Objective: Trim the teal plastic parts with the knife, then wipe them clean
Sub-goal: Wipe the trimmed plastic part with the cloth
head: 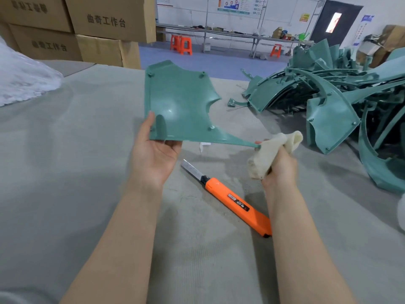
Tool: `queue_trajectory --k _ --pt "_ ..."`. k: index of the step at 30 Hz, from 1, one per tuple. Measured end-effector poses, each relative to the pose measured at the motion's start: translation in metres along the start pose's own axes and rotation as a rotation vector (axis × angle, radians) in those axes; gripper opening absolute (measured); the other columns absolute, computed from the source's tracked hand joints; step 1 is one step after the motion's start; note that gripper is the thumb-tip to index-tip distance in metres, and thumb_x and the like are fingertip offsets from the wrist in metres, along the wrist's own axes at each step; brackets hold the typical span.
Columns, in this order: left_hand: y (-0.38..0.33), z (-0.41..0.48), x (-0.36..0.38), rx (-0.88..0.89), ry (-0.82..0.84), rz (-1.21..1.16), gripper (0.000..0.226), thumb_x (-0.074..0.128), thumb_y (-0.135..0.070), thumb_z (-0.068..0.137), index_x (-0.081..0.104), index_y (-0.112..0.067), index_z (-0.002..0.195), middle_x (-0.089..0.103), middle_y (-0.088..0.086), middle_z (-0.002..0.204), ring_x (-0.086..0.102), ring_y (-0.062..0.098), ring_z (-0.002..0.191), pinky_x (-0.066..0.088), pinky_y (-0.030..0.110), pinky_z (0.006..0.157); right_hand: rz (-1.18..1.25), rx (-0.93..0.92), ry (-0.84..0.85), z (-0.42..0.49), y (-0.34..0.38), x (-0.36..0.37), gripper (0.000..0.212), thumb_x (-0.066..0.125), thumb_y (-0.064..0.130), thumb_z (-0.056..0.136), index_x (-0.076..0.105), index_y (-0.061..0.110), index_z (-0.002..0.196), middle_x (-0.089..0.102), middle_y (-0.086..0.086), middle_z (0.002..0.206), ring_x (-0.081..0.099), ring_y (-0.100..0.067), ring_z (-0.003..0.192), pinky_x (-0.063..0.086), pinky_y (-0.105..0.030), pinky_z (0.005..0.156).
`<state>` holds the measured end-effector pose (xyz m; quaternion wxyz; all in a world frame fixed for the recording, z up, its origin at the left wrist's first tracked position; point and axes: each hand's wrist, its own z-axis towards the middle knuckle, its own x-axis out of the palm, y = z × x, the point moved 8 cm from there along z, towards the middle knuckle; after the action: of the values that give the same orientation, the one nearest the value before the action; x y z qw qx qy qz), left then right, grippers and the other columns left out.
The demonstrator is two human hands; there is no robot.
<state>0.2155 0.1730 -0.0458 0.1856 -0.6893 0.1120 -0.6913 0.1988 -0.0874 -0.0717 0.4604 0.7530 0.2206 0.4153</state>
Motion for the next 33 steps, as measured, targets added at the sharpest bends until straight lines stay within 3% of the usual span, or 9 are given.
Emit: queue_trajectory --k 2,5,8,13,16,19,23,29,33 --pt "-0.010 0.001 -0.006 0.043 -0.037 0.027 0.018 0.058 -0.024 0.094 0.069 -0.014 0.083 0.072 0.000 0.085 0.070 0.017 0.081 0.057 0.029 0.071 0.159 -0.007 0.001 0.001 0.004 -0.006 0.028 0.047 0.012 0.099 0.052 0.014 0.072 0.056 0.005 0.051 0.051 -0.009 0.047 0.037 -0.016 0.043" --pt "-0.010 0.002 -0.005 0.042 -0.022 0.311 0.021 0.051 -0.032 0.098 0.067 -0.019 0.095 0.073 -0.002 0.091 0.068 0.015 0.086 0.055 0.032 0.078 0.307 0.016 0.010 -0.001 0.002 -0.008 0.034 0.037 0.004 0.098 0.044 0.016 0.067 0.052 0.001 0.056 0.047 -0.014 0.050 0.034 -0.017 0.047" --pt "0.002 0.001 0.008 -0.026 0.081 0.469 0.040 0.037 -0.045 0.101 0.067 -0.021 0.113 0.072 -0.001 0.110 0.067 0.015 0.103 0.054 0.033 0.089 0.203 0.044 -0.006 0.001 -0.003 -0.006 0.035 0.038 0.002 0.096 0.043 0.014 0.063 0.049 -0.003 0.062 0.045 -0.017 0.050 0.029 -0.022 0.053" --pt "0.006 0.001 0.003 -0.026 0.018 0.509 0.056 0.025 -0.053 0.102 0.063 -0.018 0.122 0.069 0.002 0.118 0.064 0.019 0.112 0.050 0.038 0.099 0.074 -0.003 0.042 0.010 -0.006 -0.001 0.028 0.046 0.019 0.092 0.036 0.018 0.066 0.042 -0.002 0.065 0.040 -0.012 0.053 0.034 -0.018 0.044" --pt "0.014 -0.001 0.005 -0.039 0.040 0.617 0.045 0.041 -0.048 0.099 0.059 -0.018 0.128 0.069 0.000 0.119 0.065 0.018 0.112 0.054 0.036 0.092 0.063 0.012 0.074 0.010 -0.005 0.006 0.038 0.028 0.010 0.098 0.026 0.026 0.064 0.041 0.002 0.056 0.037 -0.013 0.039 0.029 -0.017 0.039" --pt "0.024 -0.004 0.006 0.021 0.005 0.752 0.030 0.056 -0.021 0.097 0.059 -0.011 0.125 0.069 0.004 0.117 0.066 0.021 0.109 0.050 0.045 0.098 -0.120 -0.001 0.109 -0.004 -0.014 0.024 0.033 0.039 0.023 0.101 0.043 0.022 0.069 0.049 0.001 0.068 0.050 -0.011 0.052 0.042 -0.023 0.049" --pt "0.033 -0.004 0.009 0.043 0.039 0.811 0.023 0.054 -0.016 0.098 0.060 -0.015 0.120 0.070 0.003 0.116 0.066 0.021 0.107 0.050 0.049 0.097 -0.145 0.034 0.183 -0.018 -0.035 0.048 0.027 0.044 0.039 0.102 0.061 0.020 0.094 0.070 -0.005 0.096 0.067 -0.020 0.090 0.056 -0.034 0.078" --pt "0.038 -0.001 0.002 -0.046 0.046 0.701 0.030 0.055 -0.016 0.097 0.057 -0.012 0.126 0.070 0.002 0.115 0.069 0.018 0.101 0.057 0.034 0.081 -0.044 0.033 0.116 -0.011 -0.027 0.035 0.029 0.050 0.041 0.099 0.065 0.016 0.103 0.072 0.000 0.090 0.070 -0.014 0.079 0.055 -0.029 0.066" --pt "0.042 -0.004 0.007 -0.065 0.069 0.709 0.035 0.055 -0.016 0.097 0.054 -0.010 0.131 0.068 0.003 0.120 0.067 0.018 0.106 0.055 0.037 0.086 0.032 0.062 0.108 -0.010 -0.025 0.030 0.030 0.047 0.042 0.100 0.066 0.019 0.099 0.074 0.004 0.085 0.072 -0.010 0.073 0.057 -0.028 0.065"
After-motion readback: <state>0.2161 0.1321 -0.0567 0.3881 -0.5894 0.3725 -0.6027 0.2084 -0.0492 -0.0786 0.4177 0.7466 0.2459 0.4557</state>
